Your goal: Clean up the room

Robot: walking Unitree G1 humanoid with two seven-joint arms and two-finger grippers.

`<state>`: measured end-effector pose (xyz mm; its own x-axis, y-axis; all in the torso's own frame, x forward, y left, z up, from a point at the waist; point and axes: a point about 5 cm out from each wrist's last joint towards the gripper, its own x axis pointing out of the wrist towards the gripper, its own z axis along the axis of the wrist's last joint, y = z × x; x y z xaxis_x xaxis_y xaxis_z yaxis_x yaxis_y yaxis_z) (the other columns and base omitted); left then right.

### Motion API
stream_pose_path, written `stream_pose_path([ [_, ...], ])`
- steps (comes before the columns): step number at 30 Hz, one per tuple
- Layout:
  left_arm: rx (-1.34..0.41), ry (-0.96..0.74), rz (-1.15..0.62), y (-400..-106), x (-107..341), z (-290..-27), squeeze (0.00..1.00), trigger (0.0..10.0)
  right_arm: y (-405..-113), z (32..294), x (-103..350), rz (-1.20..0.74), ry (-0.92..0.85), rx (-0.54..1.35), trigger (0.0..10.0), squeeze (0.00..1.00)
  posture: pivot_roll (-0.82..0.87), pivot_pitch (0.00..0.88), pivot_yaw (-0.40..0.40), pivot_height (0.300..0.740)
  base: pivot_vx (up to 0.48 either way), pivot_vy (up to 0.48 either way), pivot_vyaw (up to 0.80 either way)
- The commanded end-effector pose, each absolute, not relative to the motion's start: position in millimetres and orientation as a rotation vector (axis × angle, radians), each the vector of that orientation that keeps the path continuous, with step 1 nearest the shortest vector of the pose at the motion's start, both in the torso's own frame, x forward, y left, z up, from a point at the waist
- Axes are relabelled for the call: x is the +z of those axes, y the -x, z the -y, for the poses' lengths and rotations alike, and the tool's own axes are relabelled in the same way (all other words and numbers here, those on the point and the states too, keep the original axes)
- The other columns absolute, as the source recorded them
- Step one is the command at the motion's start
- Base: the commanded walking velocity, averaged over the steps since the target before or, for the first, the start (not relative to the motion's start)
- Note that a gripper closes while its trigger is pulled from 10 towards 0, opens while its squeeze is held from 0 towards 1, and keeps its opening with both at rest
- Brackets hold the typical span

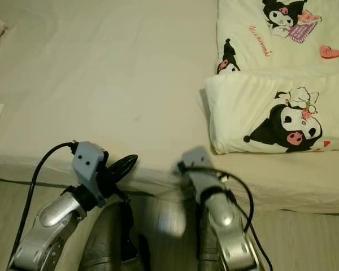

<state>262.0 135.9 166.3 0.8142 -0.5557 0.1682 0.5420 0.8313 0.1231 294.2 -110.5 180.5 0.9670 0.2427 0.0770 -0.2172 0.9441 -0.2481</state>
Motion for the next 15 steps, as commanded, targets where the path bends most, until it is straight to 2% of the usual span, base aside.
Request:
stream_pose_path([
  [1, -0.581, -0.069, 0.175, -260, 159, -138, 0.00, 10.0, -309, 121, 194, 0.166, 0.206, 0.195, 10.0, 0.00, -0.04, 0.411, 0.032, 0.589, 0.000, 0.000, 0.00],
  [4, -0.571, -0.073, 0.179, -263, 161, -141, 0.00, 10.0, -355, 159, 214, 0.165, 0.283, 0.027, 10.0, 0.00, -0.04, 0.415, 0.034, 0.589, 0.000, 0.000, 0.00],
  [5, -0.569, -0.076, 0.181, -263, 162, -141, 0.00, 10.0, -367, 170, 216, 0.143, 0.306, 0.005, 10.0, 0.45, -0.03, 0.419, 0.037, 0.589, 0.000, 0.000, 0.00],
  [7, -0.568, -0.079, 0.182, -264, 162, -142, 0.00, 10.0, -377, 181, 218, 0.121, 0.323, -0.007, 10.0, 0.45, -0.03, 0.419, 0.037, 0.589, 0.000, 0.000, 0.00],
  [8, -0.568, -0.081, 0.183, -264, 163, -143, 0.00, 10.0, -384, 191, 218, 0.100, 0.307, -0.039, 10.0, 1.00, -0.01, 0.428, 0.045, 0.589, 0.000, 0.000, 0.00],
  [10, -0.569, -0.087, 0.180, -264, 164, -145, 0.00, 10.0, -394, 209, 213, 0.040, 0.267, -0.097, 10.0, 1.00, -0.01, 0.434, 0.048, 0.589, 0.000, 0.000, 0.00],
  [15, -0.573, -0.097, 0.175, -262, 166, -147, 0.00, 10.0, -398, 228, 201, -0.042, 0.237, -0.164, 10.0, 1.00, 0.03, 0.445, 0.061, 0.589, 0.000, 0.000, 0.00],
])
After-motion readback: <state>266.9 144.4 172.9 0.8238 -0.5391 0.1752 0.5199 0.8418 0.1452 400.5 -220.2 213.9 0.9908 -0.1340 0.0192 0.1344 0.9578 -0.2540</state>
